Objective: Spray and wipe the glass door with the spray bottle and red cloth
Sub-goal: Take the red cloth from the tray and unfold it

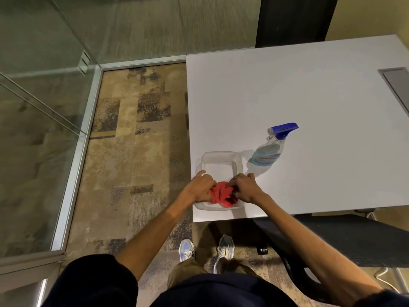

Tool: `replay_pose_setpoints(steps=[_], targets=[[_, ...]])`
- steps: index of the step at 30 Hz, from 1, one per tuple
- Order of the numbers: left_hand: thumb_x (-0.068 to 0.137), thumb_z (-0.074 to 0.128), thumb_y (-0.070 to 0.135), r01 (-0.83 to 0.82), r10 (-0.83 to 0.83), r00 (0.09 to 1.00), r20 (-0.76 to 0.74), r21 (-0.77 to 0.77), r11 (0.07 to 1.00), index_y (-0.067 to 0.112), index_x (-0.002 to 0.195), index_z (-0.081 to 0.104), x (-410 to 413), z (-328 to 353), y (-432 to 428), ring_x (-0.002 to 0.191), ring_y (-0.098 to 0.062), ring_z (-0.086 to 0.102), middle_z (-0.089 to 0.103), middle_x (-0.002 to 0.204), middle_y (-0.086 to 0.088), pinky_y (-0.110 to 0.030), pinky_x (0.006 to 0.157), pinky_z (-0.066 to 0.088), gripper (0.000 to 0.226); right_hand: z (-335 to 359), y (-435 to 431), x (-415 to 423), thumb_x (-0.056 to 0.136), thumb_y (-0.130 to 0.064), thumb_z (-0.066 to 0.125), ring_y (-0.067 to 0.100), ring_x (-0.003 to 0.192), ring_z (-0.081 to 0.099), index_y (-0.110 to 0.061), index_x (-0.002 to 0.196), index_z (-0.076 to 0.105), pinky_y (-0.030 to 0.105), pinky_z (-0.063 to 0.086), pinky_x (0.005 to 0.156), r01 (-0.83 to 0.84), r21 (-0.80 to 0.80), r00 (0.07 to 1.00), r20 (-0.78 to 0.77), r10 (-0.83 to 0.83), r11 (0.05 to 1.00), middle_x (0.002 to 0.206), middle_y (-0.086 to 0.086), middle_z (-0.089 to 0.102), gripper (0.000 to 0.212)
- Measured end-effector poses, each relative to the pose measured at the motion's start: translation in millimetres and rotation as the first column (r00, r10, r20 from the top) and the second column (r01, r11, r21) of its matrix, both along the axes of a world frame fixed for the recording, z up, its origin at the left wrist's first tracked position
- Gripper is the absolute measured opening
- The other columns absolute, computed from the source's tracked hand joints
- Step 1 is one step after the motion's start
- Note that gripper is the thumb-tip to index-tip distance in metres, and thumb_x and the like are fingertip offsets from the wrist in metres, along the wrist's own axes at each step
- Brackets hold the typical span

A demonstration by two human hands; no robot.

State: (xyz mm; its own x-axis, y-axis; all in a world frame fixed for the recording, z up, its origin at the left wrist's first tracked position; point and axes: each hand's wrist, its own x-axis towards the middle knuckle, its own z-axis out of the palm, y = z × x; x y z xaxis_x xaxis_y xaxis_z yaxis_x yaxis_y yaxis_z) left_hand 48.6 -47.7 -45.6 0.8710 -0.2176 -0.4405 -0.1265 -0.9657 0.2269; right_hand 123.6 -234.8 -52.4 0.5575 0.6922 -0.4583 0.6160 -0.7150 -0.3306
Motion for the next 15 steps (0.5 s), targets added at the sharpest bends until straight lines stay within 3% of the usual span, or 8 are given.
replay_pose_setpoints(steps=[3, 5, 7, 10, 13, 15], targets=[[0.085, 0.055, 0.011, -0.141, 0.146, 0.989, 0.010, -0.194, 0.971, 0.008, 0.116, 0.069, 2, 12, 10, 0.106, -0.026, 0.064, 0.071, 0.111, -0.011, -0.039, 0.098, 0.046, 0.034, 10, 2, 10, 0.087, -0.023, 0.066, 0.026, 0.112, 0.061, -0.012, 0.106, 0.074, 0.040, 0.033, 0.099, 0.166, 0.121, 0.981, -0.120, -0.152, 0.979, 0.115, 0.004, 0.072, 0.024], [0.089, 0.052, 0.005, -0.268, 0.288, 0.958, 0.021, -0.298, 0.916, 0.007, 0.121, 0.067, 4, 18, 16, 0.114, -0.025, 0.060, 0.068, 0.120, -0.012, -0.040, 0.098, 0.047, 0.035, 18, 5, 16, 0.087, -0.026, 0.070, 0.026, 0.110, 0.064, -0.015, 0.113, 0.075, 0.043, 0.038, 0.105, 0.298, 0.182, 0.943, -0.210, -0.259, 0.937, 0.115, 0.005, 0.074, 0.028], [0.091, 0.053, 0.002, -0.391, 0.443, 0.896, 0.036, -0.410, 0.824, 0.005, 0.121, 0.066, 5, 20, 19, 0.118, -0.025, 0.057, 0.066, 0.123, -0.012, -0.039, 0.101, 0.046, 0.033, 24, 7, 21, 0.086, -0.024, 0.073, 0.026, 0.102, 0.069, -0.015, 0.111, 0.077, 0.042, 0.048, 0.101, 0.405, 0.225, 0.893, -0.306, -0.331, 0.886, 0.106, 0.009, 0.077, 0.027], [0.088, 0.058, -0.004, -0.497, 0.665, 0.742, 0.080, -0.600, 0.627, 0.000, 0.114, 0.066, 8, 26, 19, 0.113, -0.026, 0.059, 0.067, 0.117, -0.013, -0.037, 0.101, 0.046, 0.028, 32, 10, 27, 0.083, -0.014, 0.073, 0.025, 0.084, 0.071, -0.012, 0.091, 0.079, 0.039, 0.058, 0.084, 0.501, 0.303, 0.834, -0.421, -0.358, 0.811, 0.089, 0.012, 0.077, 0.010], [0.087, 0.069, 0.006, -0.521, 0.776, 0.626, 0.079, -0.698, 0.491, 0.004, 0.108, 0.067, 12, 34, 13, 0.104, -0.021, 0.061, 0.068, 0.111, -0.008, -0.033, 0.094, 0.049, 0.021, 42, 14, 33, 0.081, -0.006, 0.070, 0.021, 0.077, 0.067, -0.005, 0.087, 0.080, 0.036, 0.056, 0.075, 0.550, 0.356, 0.805, -0.467, -0.366, 0.755, 0.087, 0.018, 0.076, 0.011], [0.086, 0.076, 0.026, -0.513, 0.724, 0.689, 0.019, -0.693, 0.507, 0.012, 0.113, 0.067, 15, 39, 11, 0.108, -0.014, 0.058, 0.066, 0.115, 0.000, -0.025, 0.093, 0.045, 0.032, 48, 17, 36, 0.079, -0.001, 0.068, 0.019, 0.077, 0.067, -0.005, 0.091, 0.080, 0.034, 0.056, 0.074, 0.564, 0.386, 0.796, -0.489, -0.357, 0.730, 0.088, 0.017, 0.077, 0.018]])
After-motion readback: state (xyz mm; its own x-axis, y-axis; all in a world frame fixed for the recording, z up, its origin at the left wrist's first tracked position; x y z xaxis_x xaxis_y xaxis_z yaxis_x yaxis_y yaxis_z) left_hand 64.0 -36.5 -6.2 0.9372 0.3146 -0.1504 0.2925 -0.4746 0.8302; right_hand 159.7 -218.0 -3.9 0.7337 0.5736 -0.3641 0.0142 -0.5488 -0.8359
